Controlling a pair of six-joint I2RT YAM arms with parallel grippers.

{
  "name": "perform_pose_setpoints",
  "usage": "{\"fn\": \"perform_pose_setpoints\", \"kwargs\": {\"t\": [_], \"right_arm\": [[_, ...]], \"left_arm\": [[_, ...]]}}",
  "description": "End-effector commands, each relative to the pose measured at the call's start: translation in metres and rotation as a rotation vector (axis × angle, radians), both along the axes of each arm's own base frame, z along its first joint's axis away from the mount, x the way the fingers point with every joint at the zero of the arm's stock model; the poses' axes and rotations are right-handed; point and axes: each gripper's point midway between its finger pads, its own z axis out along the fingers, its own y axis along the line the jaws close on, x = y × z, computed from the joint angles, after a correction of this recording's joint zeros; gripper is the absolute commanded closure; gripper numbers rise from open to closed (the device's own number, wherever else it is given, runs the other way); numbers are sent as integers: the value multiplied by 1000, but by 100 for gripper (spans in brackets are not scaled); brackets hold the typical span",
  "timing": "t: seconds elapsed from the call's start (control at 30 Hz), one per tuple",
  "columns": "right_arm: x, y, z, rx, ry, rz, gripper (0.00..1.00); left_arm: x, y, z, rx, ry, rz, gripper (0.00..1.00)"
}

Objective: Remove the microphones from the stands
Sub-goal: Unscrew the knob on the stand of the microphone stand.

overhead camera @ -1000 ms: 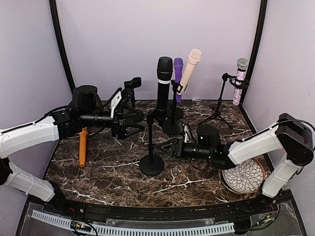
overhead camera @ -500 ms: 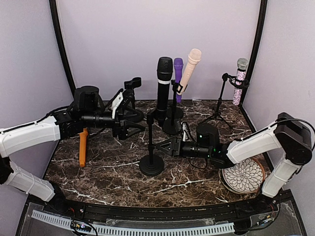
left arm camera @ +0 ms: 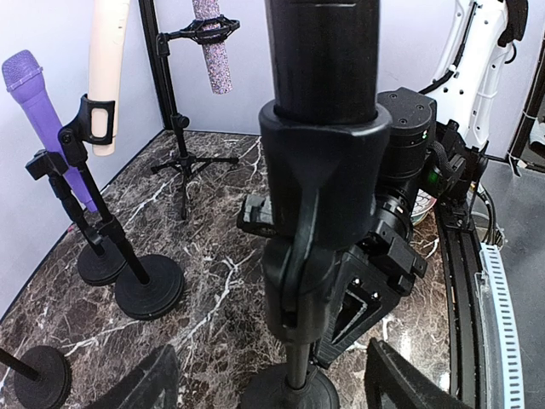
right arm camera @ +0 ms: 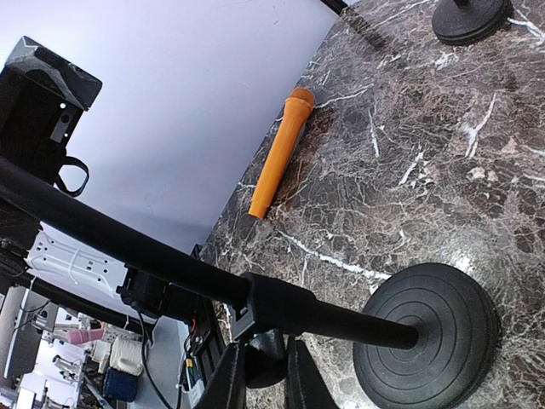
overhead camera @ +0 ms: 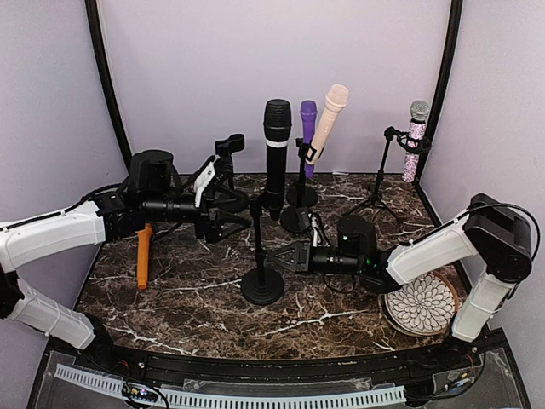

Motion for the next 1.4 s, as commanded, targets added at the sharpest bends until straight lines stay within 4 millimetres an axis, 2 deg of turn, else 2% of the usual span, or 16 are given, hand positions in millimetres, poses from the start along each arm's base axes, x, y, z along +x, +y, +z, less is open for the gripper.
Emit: {"fn": "perform_pose_setpoints", "kwargs": {"t": [0.0, 0.2, 0.4, 0.57, 0.63, 0.73, 0.87, 1.2, 1.37], "right_arm": [[1, 3, 9, 47, -68, 17, 90], [1, 2, 2, 43, -81, 20, 100], [1, 0, -6, 18, -92, 13, 100], [2, -2, -10, -2, -125, 7, 100], [3, -2, -11, -15, -143, 5, 100], [5, -3, -13, -44, -190, 4, 100], [10, -6, -16, -118, -283, -13, 100], [8, -8, -17, -238, -527, -40, 100], [8, -13, -13, -268, -627, -107, 100]], "left_arm": [[-1, -2, -3, 26, -10, -6, 23], [-2, -6, 1, 4, -6, -18, 23], [6, -16, 28, -49, -2, -23, 22], [11, -21, 38, -61, -18, -26, 23], [12, -23, 37, -56, -12, -33, 28], [11, -24, 33, -43, -13, -39, 41], [12, -20, 25, -26, -20, -22, 50], [5, -27, 19, -44, 20, -83, 58], [2, -27, 11, -35, 25, -95, 69]]}}
